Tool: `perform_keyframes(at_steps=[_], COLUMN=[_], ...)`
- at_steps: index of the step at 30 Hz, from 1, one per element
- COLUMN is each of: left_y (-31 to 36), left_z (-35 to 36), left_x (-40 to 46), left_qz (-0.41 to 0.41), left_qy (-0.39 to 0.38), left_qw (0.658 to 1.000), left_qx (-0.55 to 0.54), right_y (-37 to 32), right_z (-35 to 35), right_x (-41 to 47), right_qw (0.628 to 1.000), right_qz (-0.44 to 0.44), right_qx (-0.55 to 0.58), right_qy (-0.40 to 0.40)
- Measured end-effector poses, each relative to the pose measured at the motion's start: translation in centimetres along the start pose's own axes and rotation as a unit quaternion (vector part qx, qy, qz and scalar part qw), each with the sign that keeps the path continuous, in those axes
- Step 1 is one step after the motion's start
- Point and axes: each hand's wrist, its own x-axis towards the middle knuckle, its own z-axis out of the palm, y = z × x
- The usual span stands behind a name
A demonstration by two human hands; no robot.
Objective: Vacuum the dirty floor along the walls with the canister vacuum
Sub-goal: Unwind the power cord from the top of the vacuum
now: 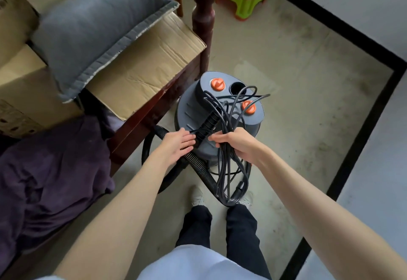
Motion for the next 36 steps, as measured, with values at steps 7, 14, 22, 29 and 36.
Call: perform_keyframes(at_steps=[7,14,22,29,36], left_y=[1.0,1.5,1.9,1.8,2.2], left_z=[-0.8,-2.8,-3.5,-4.9,-4.8], left_x=[8.0,10.1,12.3,15.5,14.3], left_qz=[-0.079,-0.011,0.045,0.102,0.160], left_qy=[0.061,0.141,0.177,0.224,0.211], left_qw=[0.949,0.980,0.979,0.969,0.962], left_qx=[-0.298,-0.138,-0.095,-0.015,0.070], right_y=[1.0,0.7,1.1,2.3,3.3], right_z=[0.1,0.7,0.5,2.4,2.5], right_x=[-0.1,0.5,1.8,5.1,5.7], right_qw=[0.998,1.000,0.999,0.997,0.998], right_qz=[0.010,0.004,-0.016,-0.022,-0.022], right_qx=[-0.066,-0.015,-0.031,-0.068,-0.066], right_qy=[-0.011,-0.011,-0.032,-0.026,0.002])
